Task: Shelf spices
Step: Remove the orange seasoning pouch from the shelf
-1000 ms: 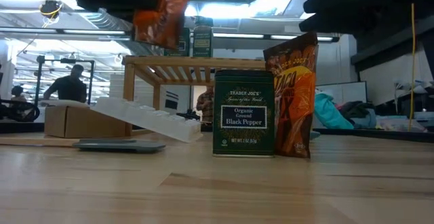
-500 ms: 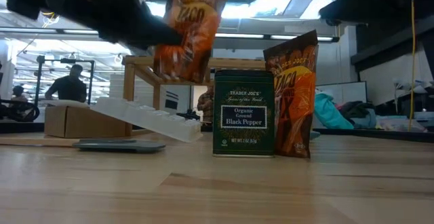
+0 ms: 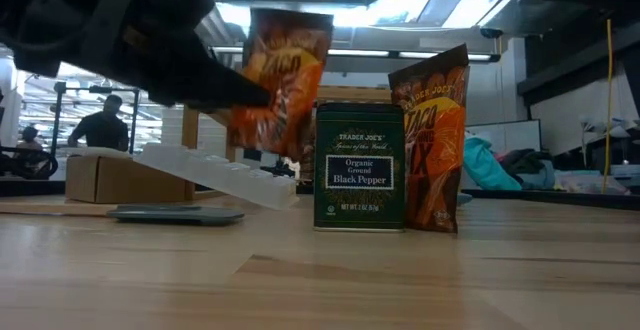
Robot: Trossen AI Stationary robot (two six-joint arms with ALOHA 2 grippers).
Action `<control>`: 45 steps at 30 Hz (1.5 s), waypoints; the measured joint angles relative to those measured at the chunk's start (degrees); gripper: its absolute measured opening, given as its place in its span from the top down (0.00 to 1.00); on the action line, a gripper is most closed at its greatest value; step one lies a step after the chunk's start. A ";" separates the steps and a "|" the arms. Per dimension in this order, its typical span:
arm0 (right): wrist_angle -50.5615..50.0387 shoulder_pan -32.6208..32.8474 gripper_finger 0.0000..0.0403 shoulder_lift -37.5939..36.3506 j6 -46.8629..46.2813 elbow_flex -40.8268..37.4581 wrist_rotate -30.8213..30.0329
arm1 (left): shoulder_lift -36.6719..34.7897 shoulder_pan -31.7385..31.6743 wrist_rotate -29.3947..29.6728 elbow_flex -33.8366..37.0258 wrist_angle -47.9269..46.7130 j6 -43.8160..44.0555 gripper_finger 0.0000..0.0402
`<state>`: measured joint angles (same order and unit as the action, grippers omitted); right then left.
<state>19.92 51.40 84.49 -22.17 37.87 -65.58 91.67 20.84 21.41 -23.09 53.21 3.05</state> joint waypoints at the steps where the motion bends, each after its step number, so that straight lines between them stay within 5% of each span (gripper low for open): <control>1: 0.01 0.00 0.38 0.00 0.00 0.00 0.00 | 1.51 0.00 0.02 0.00 1.73 0.06 0.97; 13: 0.02 -0.04 0.38 0.00 -0.02 0.00 0.02 | 13.46 -0.48 -0.03 -0.07 15.87 1.89 0.97; 23: 0.04 -0.04 0.38 0.00 -0.02 0.00 0.07 | 16.92 -0.74 -0.04 -0.26 17.10 4.32 0.97; 45: 0.08 -0.04 0.38 0.02 -0.28 0.00 0.68 | 16.92 -0.82 -5.38 -3.85 14.14 2.21 0.72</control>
<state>20.01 51.35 84.51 -22.46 37.87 -64.90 108.60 20.02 16.03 -26.94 67.35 5.26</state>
